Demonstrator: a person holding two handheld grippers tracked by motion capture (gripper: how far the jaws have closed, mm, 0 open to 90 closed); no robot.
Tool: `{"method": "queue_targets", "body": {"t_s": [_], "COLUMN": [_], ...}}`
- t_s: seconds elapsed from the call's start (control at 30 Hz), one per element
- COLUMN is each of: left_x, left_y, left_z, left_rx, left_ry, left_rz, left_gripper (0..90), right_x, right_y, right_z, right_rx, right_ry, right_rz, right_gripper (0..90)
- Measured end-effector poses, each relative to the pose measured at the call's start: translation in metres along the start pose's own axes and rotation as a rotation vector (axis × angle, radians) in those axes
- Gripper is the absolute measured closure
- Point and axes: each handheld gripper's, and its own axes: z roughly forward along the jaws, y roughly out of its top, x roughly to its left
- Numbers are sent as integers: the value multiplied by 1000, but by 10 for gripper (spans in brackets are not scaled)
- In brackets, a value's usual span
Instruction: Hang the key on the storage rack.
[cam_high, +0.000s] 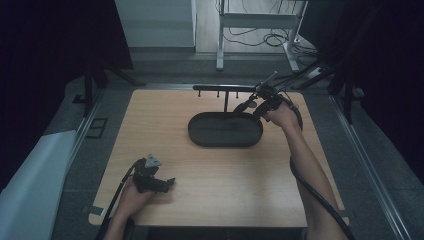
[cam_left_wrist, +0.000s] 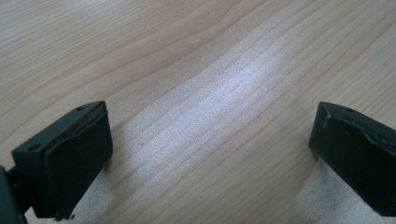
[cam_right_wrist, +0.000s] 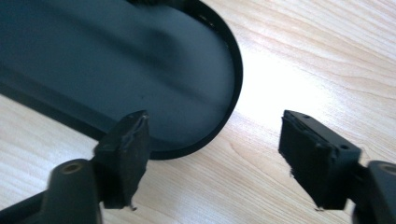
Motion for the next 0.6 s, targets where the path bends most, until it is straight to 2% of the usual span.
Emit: {"method": "queue_targets", "body": {"t_s": [0.2,0.27,0.6], "left_x": [0,0,0], "left_y": [0,0,0], "left_z": [0,0,0], "left_rx": [0,1,3], "left_ry": [-1,-1,-2], "left_rz": [-2,-2,1], "left_gripper": [0,0,0], "right_x": [3,4,6], "right_y": [-10,-14,-33], "right_z": [-3,-4,-10], "right_rx": [-13,-21,-70], "right_ry": [-13,-23,11], "right_rz": [-40,-58,-98], "right_gripper": [132,131,123]}}
